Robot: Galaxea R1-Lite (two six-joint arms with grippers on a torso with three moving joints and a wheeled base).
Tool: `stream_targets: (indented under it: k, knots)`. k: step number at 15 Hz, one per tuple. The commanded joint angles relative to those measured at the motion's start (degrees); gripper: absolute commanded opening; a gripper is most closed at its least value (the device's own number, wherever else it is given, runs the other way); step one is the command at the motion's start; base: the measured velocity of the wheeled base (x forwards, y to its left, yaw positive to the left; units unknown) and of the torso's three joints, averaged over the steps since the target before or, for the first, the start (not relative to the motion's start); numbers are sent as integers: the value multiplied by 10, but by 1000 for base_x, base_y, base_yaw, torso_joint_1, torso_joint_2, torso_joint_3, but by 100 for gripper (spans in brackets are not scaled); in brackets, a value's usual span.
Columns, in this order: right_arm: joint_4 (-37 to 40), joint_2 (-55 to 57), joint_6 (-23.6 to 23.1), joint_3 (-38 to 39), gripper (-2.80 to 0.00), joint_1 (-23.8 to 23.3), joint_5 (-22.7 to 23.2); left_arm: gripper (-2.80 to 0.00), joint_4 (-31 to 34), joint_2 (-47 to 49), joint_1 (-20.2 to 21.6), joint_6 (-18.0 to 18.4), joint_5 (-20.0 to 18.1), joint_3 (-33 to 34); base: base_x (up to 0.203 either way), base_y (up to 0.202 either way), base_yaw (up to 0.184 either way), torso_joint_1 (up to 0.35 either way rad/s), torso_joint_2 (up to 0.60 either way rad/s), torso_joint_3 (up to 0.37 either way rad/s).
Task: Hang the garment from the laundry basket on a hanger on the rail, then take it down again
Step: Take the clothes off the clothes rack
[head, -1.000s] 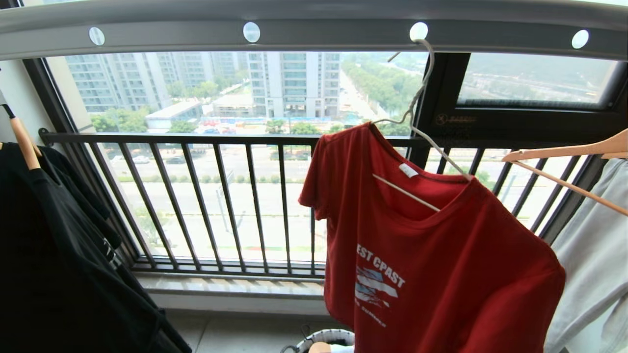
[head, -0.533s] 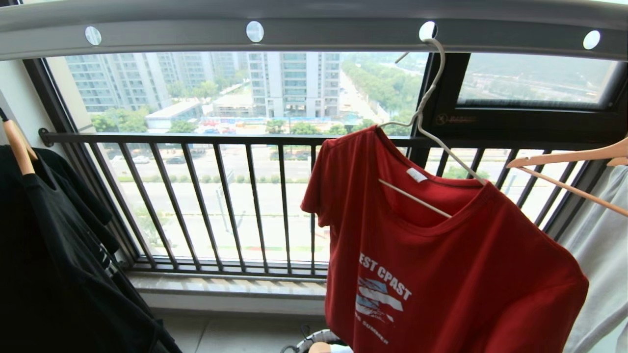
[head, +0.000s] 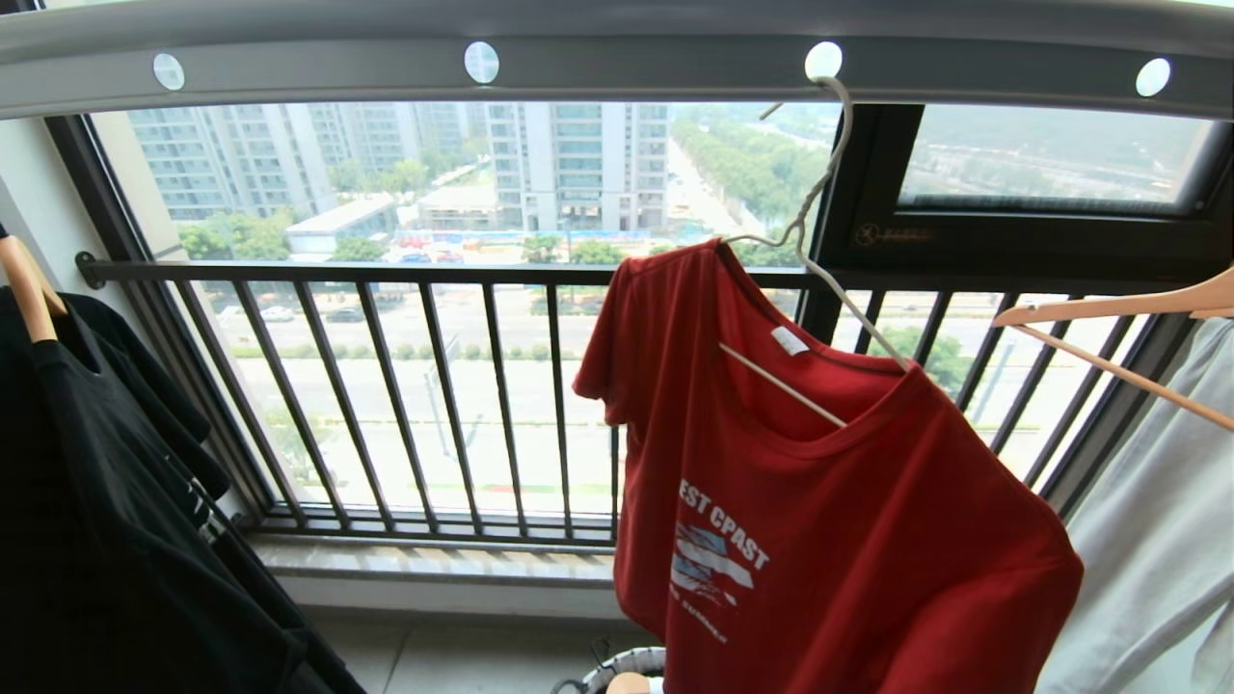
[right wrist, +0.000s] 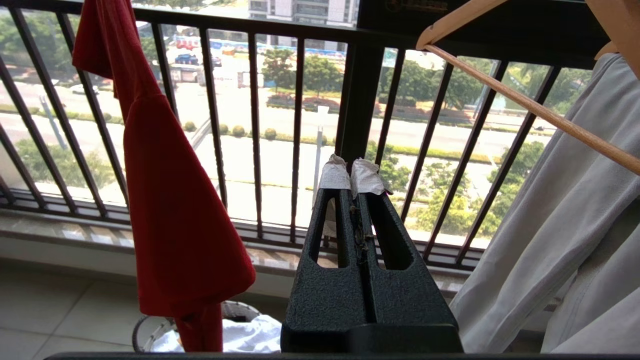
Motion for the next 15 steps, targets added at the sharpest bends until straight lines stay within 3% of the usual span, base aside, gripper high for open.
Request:
stream_targets:
  k: [1, 5, 8, 11, 15]
  knots:
    - [15, 117, 0, -101, -280, 1, 6, -280, 0, 0, 0, 0, 0, 0, 0, 0, 0, 0, 0, 0]
    - [101, 271, 2, -281, -280, 1, 46, -280, 0, 0, 0, 0, 0, 0, 0, 0, 0, 0, 0, 0]
    - [171, 379, 3, -413, -280, 11, 106, -280, 0, 1, 0, 0, 0, 0, 0, 0, 0, 0, 0, 0]
    - [242, 482, 3, -526, -280, 52, 158, -280, 0, 0, 0, 0, 0, 0, 0, 0, 0, 0, 0, 0]
    - [261, 590, -5, -615, -280, 121, 170, -280, 0, 1, 0, 0, 0, 0, 0, 0, 0, 0, 0, 0]
